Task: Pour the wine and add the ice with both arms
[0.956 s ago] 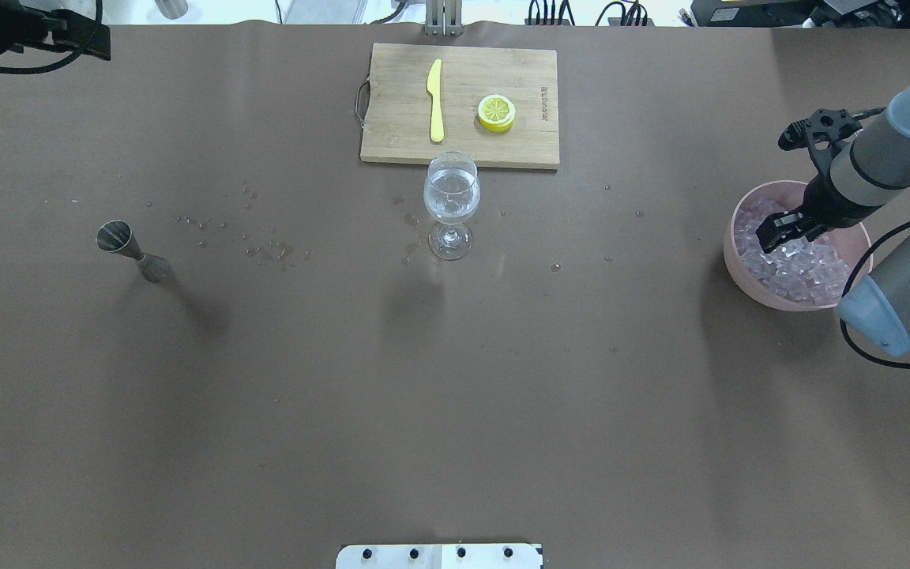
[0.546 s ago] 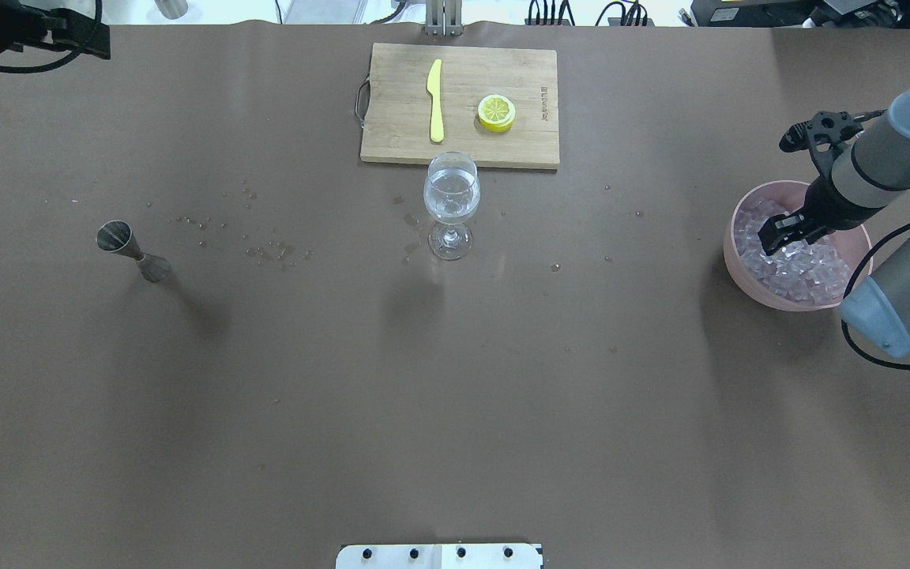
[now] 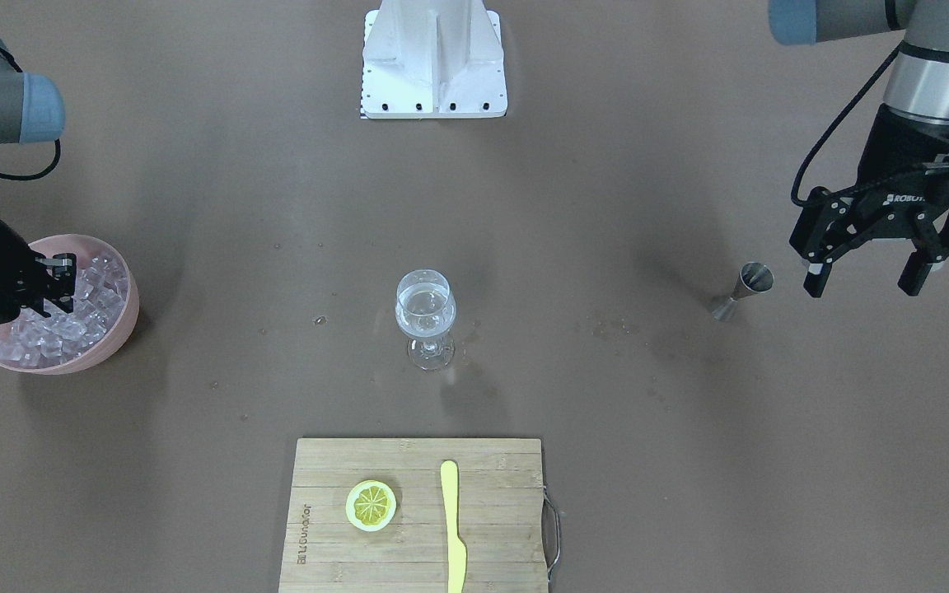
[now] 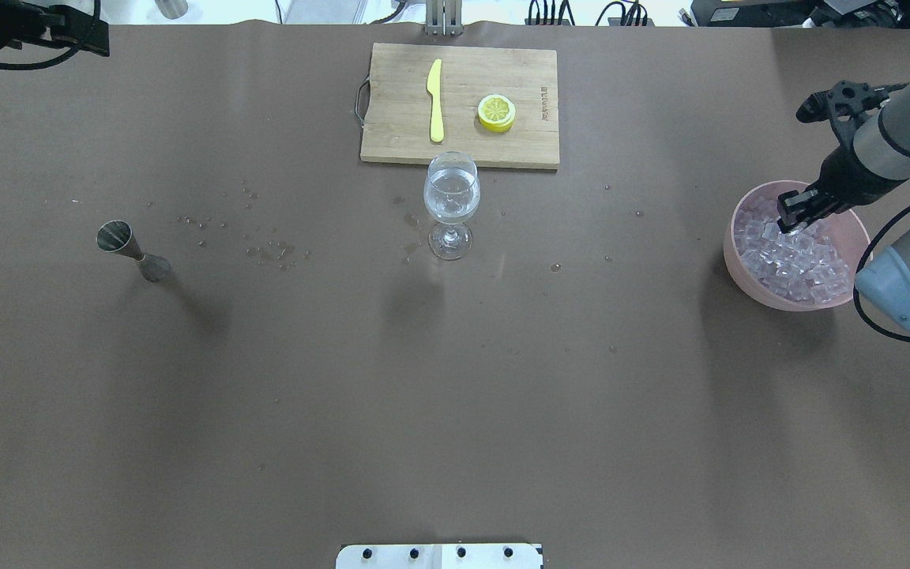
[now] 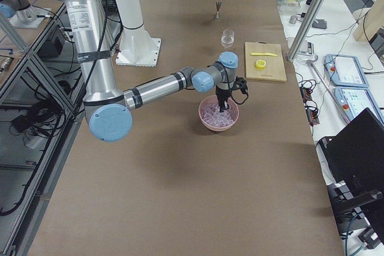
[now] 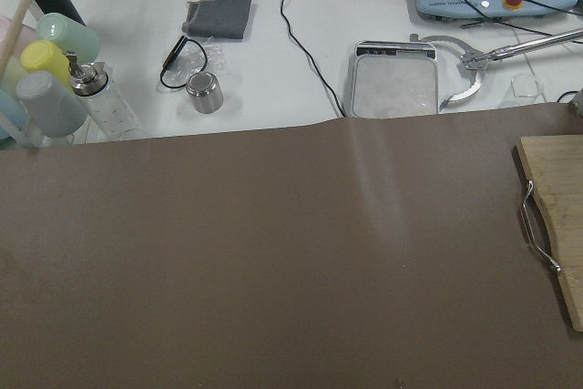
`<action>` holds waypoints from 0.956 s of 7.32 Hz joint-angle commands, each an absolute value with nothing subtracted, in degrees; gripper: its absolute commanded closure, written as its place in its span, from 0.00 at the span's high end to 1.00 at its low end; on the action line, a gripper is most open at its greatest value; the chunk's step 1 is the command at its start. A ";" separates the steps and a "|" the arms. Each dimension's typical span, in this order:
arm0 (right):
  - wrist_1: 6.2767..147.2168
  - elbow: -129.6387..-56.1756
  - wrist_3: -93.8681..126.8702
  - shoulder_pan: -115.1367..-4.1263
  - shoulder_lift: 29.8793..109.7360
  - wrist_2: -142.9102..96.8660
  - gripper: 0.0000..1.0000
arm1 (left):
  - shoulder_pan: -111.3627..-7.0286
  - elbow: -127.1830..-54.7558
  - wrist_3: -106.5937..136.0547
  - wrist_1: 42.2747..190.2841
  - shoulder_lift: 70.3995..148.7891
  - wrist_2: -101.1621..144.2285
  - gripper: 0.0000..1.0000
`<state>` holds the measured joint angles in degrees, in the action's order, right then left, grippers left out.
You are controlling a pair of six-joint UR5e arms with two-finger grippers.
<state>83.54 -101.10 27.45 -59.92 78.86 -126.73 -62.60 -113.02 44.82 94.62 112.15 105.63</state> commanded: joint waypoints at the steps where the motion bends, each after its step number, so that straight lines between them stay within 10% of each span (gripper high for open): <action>1: 85.16 -103.28 28.38 -61.61 71.59 -130.77 0.00 | -65.37 -111.20 43.95 94.48 112.06 109.30 0.98; 7: 78.17 -103.18 52.77 -54.00 58.19 -124.32 0.00 | -78.38 -103.99 3.64 65.87 112.42 117.66 0.98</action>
